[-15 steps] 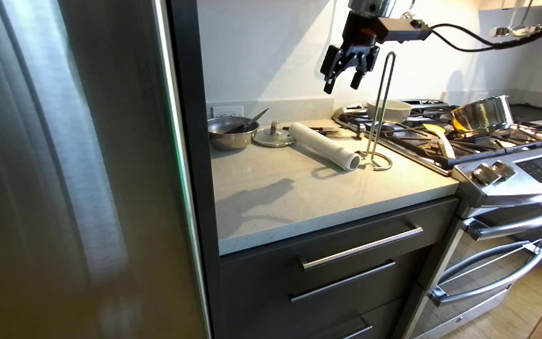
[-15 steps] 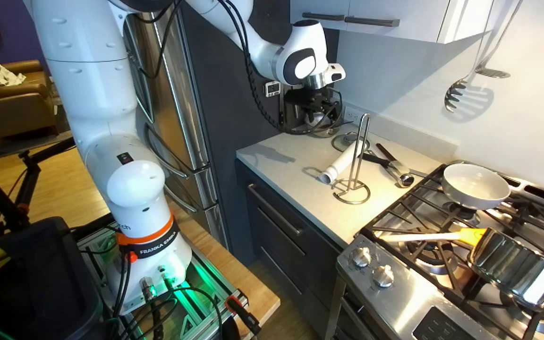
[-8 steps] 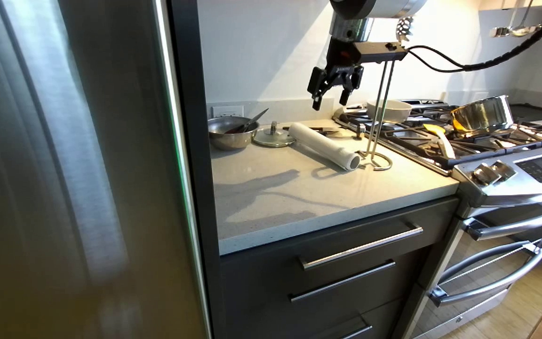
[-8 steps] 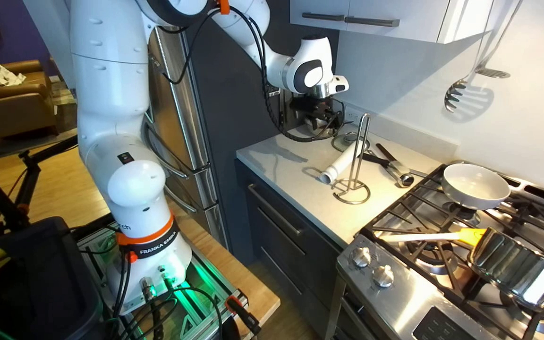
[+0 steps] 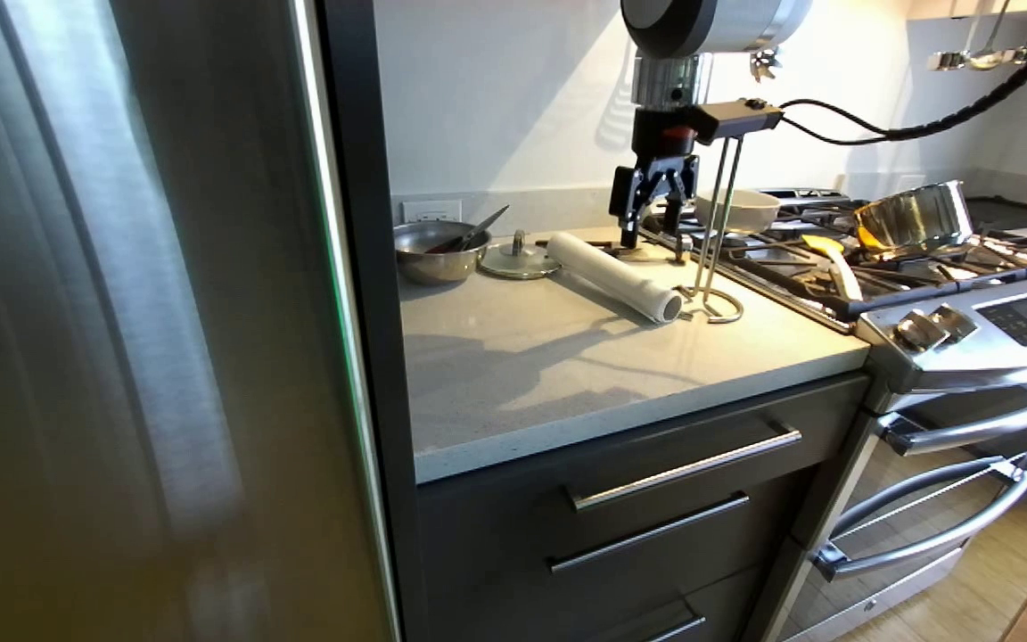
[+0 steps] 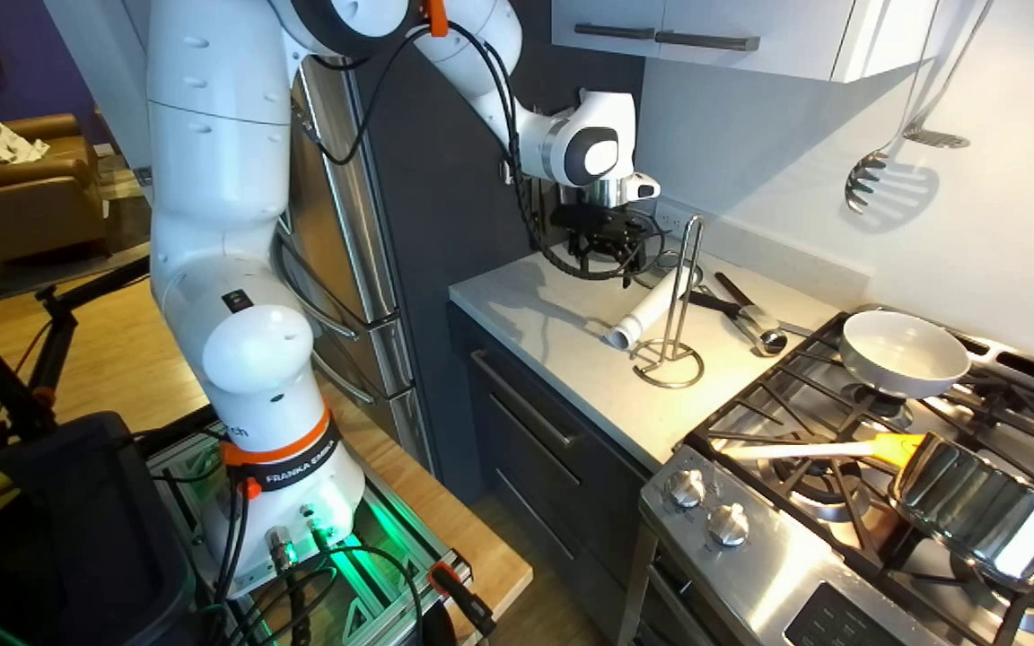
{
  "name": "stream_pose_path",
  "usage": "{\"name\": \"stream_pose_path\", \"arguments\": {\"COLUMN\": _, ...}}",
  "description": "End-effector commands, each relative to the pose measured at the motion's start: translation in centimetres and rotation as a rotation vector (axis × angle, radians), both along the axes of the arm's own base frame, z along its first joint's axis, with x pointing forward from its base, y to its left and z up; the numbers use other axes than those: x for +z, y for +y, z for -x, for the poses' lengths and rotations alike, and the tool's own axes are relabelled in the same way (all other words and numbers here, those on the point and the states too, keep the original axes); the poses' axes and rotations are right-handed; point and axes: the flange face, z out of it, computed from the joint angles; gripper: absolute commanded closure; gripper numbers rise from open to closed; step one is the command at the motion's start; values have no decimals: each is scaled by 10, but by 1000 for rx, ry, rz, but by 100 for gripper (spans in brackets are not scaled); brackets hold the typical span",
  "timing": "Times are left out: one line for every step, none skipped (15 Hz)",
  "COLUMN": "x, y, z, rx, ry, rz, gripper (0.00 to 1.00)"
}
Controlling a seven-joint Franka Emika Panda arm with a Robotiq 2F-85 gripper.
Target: Remove the paper towel from the stand and put it upright on the cupboard
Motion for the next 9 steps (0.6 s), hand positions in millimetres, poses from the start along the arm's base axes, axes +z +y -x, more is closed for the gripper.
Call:
{"name": "stream_pose_path", "arguments": {"x": -31, "y": -11, "z": 4, "rx": 38, "ry": 37, "rz": 21, "gripper": 0}}
{"name": "stream_pose_path", "arguments": {"x": -38, "y": -14, "z": 4, "rx": 37, "ry": 36, "rz": 31, "gripper": 0}}
{"name": "stream_pose_path", "arguments": {"x": -46, "y": -16, "z": 5, "rx": 40, "ry": 47, "rz": 34, "gripper": 0}}
{"name": "stream_pose_path", "arguments": {"x": -53, "y": -18, "z": 5, "rx": 46, "ry": 58, "rz": 39, "gripper": 0}}
{"name": "stream_pose_path", "arguments": {"x": -59, "y": -19, "z": 5, "rx": 49, "ry": 65, "rz": 42, "gripper": 0}}
{"name": "stream_pose_path", "arguments": {"x": -64, "y": -20, "z": 5, "rx": 50, "ry": 72, "rz": 47, "gripper": 0}}
{"name": "stream_pose_path", "arguments": {"x": -69, "y": -21, "z": 5, "rx": 53, "ry": 79, "rz": 54, "gripper": 0}}
{"name": "stream_pose_path", "arguments": {"x": -73, "y": -22, "z": 6, "rx": 55, "ry": 85, "rz": 65, "gripper": 0}}
{"name": "stream_pose_path", "arguments": {"x": -76, "y": -23, "z": 6, "rx": 60, "ry": 90, "rz": 75, "gripper": 0}}
